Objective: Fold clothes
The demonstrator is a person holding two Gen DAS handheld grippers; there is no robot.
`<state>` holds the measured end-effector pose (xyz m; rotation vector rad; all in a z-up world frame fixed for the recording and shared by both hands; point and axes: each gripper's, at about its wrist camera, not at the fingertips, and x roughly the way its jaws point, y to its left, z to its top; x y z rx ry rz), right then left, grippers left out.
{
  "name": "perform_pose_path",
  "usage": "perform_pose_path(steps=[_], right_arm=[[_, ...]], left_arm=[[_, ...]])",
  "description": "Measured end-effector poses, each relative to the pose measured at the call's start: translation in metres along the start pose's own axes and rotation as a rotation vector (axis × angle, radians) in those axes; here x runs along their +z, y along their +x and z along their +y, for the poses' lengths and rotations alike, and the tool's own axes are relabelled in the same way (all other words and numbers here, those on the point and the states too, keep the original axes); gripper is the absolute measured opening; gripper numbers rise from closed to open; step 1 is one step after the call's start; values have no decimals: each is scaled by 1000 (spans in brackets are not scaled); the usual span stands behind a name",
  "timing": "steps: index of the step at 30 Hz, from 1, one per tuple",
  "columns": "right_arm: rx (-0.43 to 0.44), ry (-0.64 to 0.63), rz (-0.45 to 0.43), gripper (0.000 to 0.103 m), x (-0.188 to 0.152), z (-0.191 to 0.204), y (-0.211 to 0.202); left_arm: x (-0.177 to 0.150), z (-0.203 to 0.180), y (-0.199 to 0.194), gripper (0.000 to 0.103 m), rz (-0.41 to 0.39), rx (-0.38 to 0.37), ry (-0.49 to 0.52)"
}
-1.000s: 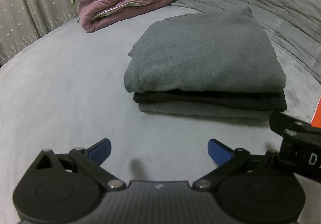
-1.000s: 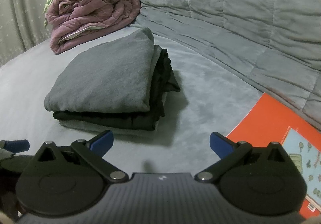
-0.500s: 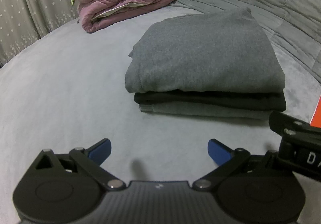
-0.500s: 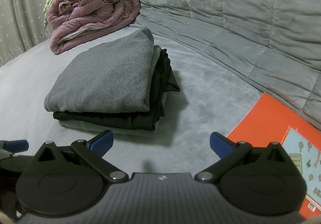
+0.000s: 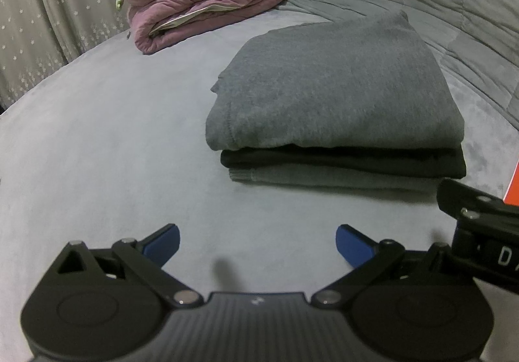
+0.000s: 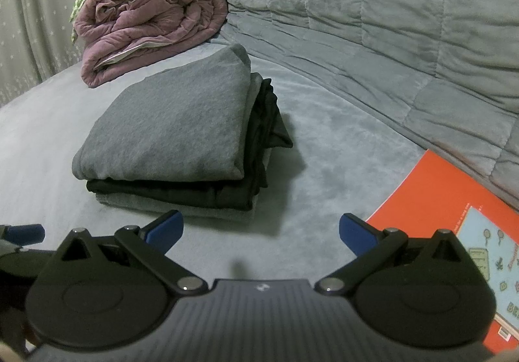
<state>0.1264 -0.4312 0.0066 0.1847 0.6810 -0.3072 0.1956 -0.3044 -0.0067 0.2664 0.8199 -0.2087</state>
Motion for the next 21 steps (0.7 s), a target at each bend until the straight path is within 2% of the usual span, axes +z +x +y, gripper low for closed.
perform_pose_path(steps=[21], right_arm=[[26, 19, -22, 103, -1, -1, -10]], left_arm=[[0, -7, -5, 102, -21, 30, 17]])
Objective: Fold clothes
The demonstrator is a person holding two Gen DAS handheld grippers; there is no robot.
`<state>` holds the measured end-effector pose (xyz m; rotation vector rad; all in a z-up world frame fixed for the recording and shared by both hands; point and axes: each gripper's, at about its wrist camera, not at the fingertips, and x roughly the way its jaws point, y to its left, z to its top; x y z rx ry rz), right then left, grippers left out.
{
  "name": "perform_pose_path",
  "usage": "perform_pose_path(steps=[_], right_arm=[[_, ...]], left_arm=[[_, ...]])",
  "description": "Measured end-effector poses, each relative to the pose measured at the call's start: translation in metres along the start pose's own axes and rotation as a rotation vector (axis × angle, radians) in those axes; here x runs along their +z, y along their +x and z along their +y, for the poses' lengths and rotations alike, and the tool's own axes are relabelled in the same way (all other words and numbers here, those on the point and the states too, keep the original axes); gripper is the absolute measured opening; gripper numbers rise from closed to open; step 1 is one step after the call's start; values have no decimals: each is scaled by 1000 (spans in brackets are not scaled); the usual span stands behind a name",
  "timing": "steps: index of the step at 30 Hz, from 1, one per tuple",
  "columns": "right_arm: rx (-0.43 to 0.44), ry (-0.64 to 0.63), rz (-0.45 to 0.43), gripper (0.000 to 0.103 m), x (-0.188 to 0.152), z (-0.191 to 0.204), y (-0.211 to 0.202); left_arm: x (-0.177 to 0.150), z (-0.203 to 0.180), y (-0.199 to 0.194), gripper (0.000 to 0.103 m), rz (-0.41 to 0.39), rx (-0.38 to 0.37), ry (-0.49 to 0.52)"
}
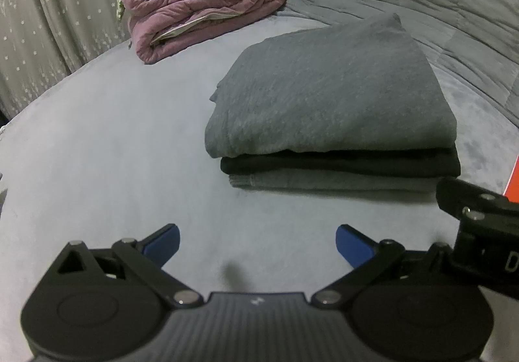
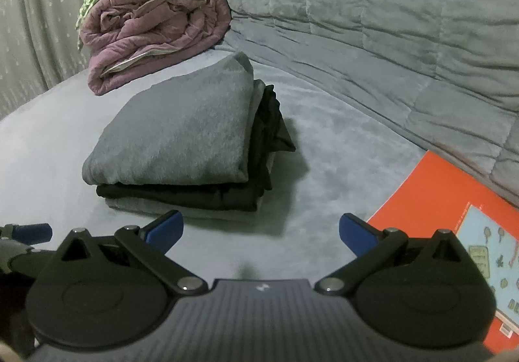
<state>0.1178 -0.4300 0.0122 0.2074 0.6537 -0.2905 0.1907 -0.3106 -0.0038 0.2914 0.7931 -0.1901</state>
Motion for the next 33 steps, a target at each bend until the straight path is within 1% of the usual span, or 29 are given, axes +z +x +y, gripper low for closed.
perform_pose_path(steps=[7, 11, 14, 15, 20, 23, 28, 33], right_arm=[[6, 16, 4, 103, 1, -1, -5], [31, 60, 38, 103, 6, -8, -21], [37, 51, 36, 103, 8, -9, -48], [38, 47, 34, 103, 8, -9, -57], [51, 19, 17, 103, 7, -7, -111], [57, -3, 5, 103, 6, -4, -143], [78, -18, -17, 103, -4, 0, -196], [106, -20, -35, 103, -19, 7, -242]], left_arm=[[1, -1, -6, 102, -7, 11, 4], [-2, 1, -30, 102, -33, 34, -8], [-10, 2, -54, 102, -11, -2, -1], [-13, 3, -64, 102, -7, -9, -2], [-30, 9, -124, 102, -19, 9, -2], [-41, 17, -162, 102, -32, 9, -20], [-60, 36, -221, 102, -59, 32, -54], [-85, 49, -269, 102, -77, 28, -74]])
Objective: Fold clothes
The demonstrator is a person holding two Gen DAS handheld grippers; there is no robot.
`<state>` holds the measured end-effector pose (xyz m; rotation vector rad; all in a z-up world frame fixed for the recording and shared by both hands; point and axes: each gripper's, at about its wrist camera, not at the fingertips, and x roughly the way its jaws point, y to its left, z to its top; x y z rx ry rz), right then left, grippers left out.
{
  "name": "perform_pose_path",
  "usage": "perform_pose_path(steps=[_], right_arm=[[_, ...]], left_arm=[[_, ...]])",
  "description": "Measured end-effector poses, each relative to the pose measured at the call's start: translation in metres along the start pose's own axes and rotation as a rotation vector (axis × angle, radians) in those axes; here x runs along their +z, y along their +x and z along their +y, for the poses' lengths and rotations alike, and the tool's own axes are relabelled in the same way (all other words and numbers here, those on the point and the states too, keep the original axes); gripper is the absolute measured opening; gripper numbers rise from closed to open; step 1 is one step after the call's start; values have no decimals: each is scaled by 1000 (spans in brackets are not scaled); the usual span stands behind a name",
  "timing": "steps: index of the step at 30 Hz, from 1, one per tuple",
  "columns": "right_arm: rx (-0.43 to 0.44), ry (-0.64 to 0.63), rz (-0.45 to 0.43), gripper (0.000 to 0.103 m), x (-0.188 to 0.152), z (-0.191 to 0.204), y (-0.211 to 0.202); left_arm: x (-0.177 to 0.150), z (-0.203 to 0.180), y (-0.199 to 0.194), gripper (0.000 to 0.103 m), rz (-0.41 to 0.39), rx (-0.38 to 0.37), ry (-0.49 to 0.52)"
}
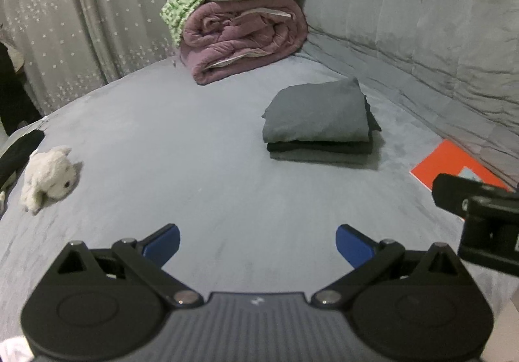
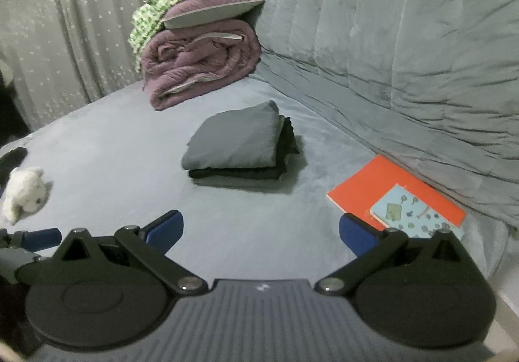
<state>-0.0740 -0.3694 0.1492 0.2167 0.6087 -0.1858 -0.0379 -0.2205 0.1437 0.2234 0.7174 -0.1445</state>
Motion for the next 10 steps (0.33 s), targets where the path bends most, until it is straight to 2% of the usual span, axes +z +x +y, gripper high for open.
perform_pose_path(steps=[4, 10], right_arm=[[20, 3, -8, 103, -11, 9, -25], [40, 3, -16, 103, -25, 21, -44]], left_arm=[[-16, 10, -27, 102, -9, -5, -11], [-33, 29, -44, 102, -27, -15, -52]])
